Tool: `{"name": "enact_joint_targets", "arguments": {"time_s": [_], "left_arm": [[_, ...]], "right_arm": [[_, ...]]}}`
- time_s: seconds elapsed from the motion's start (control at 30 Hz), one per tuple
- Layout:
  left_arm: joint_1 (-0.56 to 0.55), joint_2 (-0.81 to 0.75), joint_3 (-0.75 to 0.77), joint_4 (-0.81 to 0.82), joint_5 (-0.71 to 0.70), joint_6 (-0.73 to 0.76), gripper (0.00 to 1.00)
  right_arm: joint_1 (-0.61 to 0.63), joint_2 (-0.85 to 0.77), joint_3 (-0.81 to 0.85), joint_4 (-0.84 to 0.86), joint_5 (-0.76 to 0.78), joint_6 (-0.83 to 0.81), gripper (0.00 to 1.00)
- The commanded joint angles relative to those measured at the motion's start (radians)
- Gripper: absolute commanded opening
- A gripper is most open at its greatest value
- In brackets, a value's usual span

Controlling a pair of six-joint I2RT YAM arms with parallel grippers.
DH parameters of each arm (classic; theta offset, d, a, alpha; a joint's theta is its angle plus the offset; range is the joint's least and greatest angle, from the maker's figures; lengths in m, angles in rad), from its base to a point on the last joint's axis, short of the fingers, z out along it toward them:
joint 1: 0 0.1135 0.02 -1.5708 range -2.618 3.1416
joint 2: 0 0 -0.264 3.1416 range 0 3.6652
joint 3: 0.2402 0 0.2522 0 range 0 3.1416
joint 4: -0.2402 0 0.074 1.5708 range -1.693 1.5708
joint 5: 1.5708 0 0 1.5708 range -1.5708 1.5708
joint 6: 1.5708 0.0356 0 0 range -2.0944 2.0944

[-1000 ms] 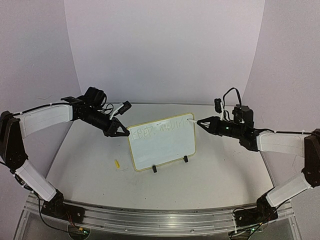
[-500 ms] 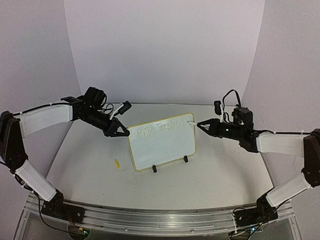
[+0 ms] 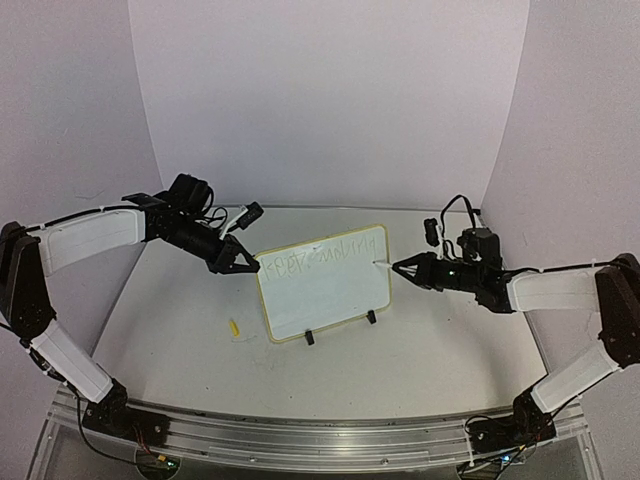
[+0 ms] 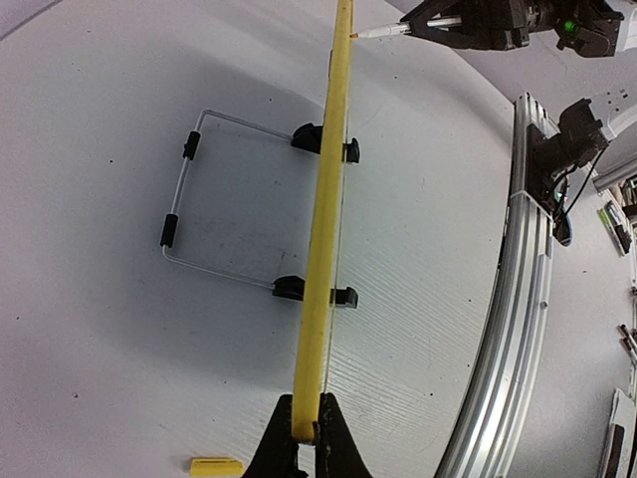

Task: Write a sentence on the whiteboard
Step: Write on the whiteboard with the whiteboard marker without the cap.

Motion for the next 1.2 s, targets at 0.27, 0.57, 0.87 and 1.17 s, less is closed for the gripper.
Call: {"name": "enact_joint_targets", "arguments": {"time_s": [0.27,0.57,0.87,1.17], "left_arm": [[-0.016,0.029,0.015,-0.011,-0.07,0.042,0.0],[-0.016,0.03,0.014,-0.012,-0.067,0.041,0.0],[-0.022,0.028,0.012,-0.012,-0.063,0.037,0.0],[-0.035,0.026,0.011,-0.016,-0.07,0.038,0.0]], "right_arm": [[0.006,-0.09,0.033,0.144,-0.116,0.083,0.0],[0.041,-0.244,0.038,-0.043,-0.132,-0.036,0.0],[0.22,-0.22,0.08,-0.139,0.018,-0.1,0.0],[0.391,-0.079,0.134,-0.067,0.131,-0.076,0.0]]}}
